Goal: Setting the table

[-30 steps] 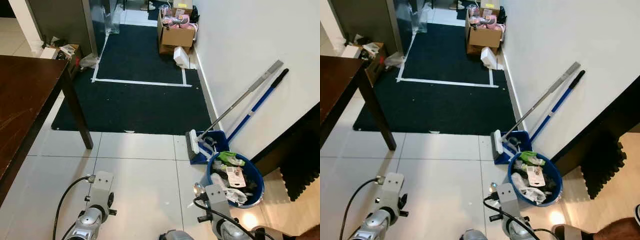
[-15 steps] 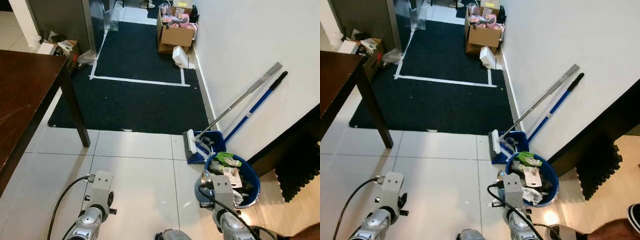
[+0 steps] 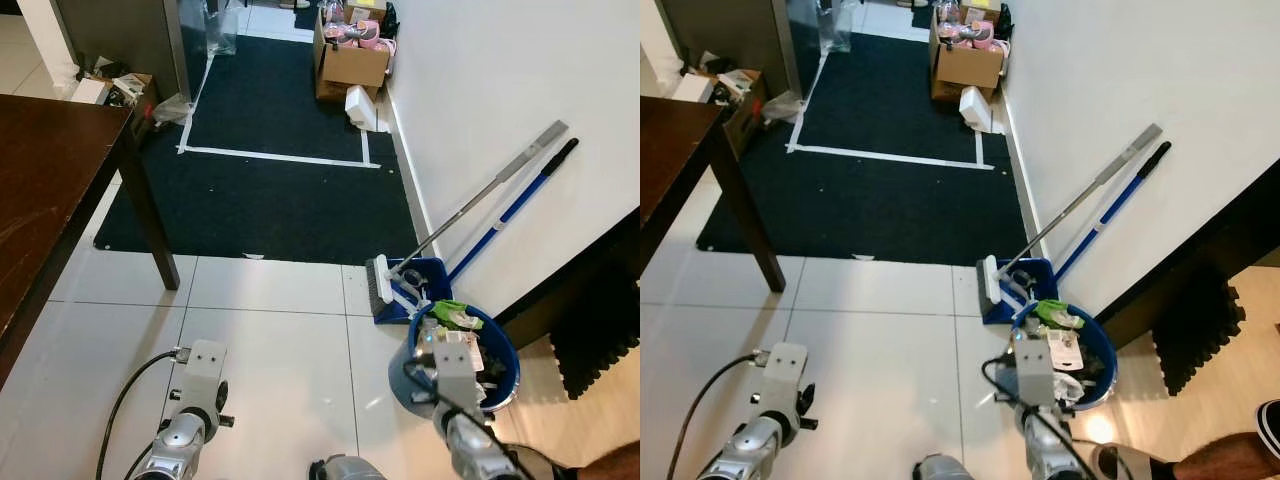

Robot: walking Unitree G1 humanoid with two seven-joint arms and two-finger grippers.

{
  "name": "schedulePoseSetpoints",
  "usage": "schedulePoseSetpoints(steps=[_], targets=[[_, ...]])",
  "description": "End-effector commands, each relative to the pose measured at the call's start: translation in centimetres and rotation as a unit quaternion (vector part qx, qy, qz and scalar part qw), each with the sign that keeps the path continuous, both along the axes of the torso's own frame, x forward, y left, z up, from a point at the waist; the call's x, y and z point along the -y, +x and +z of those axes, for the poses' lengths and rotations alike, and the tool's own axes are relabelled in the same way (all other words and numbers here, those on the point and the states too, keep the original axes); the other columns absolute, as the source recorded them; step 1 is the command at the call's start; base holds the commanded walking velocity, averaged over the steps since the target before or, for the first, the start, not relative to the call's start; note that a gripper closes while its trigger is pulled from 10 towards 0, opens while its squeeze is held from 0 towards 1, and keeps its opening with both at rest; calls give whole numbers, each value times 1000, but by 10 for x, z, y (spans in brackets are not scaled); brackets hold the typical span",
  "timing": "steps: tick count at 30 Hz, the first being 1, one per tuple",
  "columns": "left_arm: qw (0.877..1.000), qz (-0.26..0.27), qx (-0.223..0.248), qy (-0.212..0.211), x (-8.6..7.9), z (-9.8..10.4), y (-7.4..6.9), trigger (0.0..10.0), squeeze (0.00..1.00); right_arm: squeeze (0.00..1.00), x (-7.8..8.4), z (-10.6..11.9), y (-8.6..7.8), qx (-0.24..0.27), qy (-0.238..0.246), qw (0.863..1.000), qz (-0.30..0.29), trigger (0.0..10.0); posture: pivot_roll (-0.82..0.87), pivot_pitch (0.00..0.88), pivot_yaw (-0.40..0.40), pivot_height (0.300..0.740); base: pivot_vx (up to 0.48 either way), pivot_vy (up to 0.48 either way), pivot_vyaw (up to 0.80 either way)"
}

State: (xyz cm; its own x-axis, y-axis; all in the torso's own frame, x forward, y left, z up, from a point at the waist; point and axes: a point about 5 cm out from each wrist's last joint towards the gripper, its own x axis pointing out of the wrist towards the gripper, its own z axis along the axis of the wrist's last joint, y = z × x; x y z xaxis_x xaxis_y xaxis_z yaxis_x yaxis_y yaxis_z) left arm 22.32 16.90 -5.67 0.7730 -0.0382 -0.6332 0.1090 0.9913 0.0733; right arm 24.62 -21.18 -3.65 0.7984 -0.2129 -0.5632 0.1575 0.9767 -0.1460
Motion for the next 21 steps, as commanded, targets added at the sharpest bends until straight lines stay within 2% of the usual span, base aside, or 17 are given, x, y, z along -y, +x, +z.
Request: schedulePoseSetpoints(steps=[1,4,5,7,11,13,14,15,16,19,20,21], targets=[[1000,-4,-5,-5,4,-1,-1,10000,0,0,7,1,1,-6,3,1000,-25,10000,25,66,-53,740,0,0,0],[1000,-11,-3,-5,7,0,2,10000,0,0,8,19,25,20,0,1000,-16,10000,16,72,-38,740,0,0,0],[1000,-11,-3,-5,7,0,2,10000,0,0,8,19,25,20,0,1000,-16,10000,16,72,-38,740,0,0,0],[1000,-12,-1,-5,8,2,5,10000,0,0,9,29,36,32,0,999,-15,10000,22,77,-44,740,0,0,0],[1000,-14,2,-3,8,3,7,10000,0,0,10,32,39,31,0,1000,-4,10000,20,75,-57,740,0,0,0],[1000,-14,2,-3,7,4,8,10000,0,0,10,28,35,24,-7,1000,15,10000,24,76,-66,740,0,0,0],[1000,-12,1,-1,6,3,6,10000,0,0,4,15,20,0,-32,996,78,10000,28,77,-72,740,0,0,0],[1000,-11,1,-1,6,2,5,10000,0,0,1,9,12,-8,-41,993,109,10000,31,77,-76,740,0,0,0],[1000,-11,1,-1,6,2,5,10000,0,0,1,9,12,-8,-41,993,109,10000,31,77,-76,740,0,0,0],[1000,-6,-3,0,3,-1,-1,10000,0,0,-3,-10,-19,-23,-56,988,146,10000,31,78,-78,740,0,0,0],[1000,-6,-3,0,3,-1,-1,10000,0,0,-3,-10,-19,-23,-56,988,146,10000,31,78,-78,740,0,0,0],[1000,-5,-5,1,3,-2,-3,10000,0,0,-5,-18,-35,-28,-66,986,153,10000,32,80,-80,740,0,0,0]])
